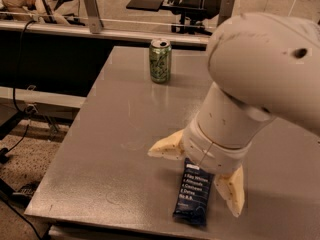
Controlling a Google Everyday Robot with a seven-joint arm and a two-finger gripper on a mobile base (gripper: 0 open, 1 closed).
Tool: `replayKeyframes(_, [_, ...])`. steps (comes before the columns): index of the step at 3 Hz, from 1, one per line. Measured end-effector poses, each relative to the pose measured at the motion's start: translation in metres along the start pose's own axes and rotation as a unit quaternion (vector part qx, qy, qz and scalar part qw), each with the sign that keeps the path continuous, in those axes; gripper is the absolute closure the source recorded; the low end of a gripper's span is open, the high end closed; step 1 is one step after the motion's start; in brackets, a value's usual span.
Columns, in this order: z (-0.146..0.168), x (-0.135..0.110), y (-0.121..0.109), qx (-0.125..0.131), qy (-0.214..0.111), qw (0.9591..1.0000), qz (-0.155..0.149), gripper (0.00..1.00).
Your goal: Move rxbar blueberry near green can
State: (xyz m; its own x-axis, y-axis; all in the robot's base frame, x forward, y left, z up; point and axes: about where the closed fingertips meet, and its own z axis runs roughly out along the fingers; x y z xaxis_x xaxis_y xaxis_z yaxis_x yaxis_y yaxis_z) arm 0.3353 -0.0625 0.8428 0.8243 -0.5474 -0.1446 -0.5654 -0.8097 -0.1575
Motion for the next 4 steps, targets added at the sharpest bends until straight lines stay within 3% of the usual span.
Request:
replayKeyframes(2, [0.014, 0.008, 0.001, -0.049, 0.02, 0.9979, -0.037, 0.01])
replayKeyframes(4, [0.015, 0.014, 0.006, -0.07, 0.019, 0.9964, -0.044, 0.46])
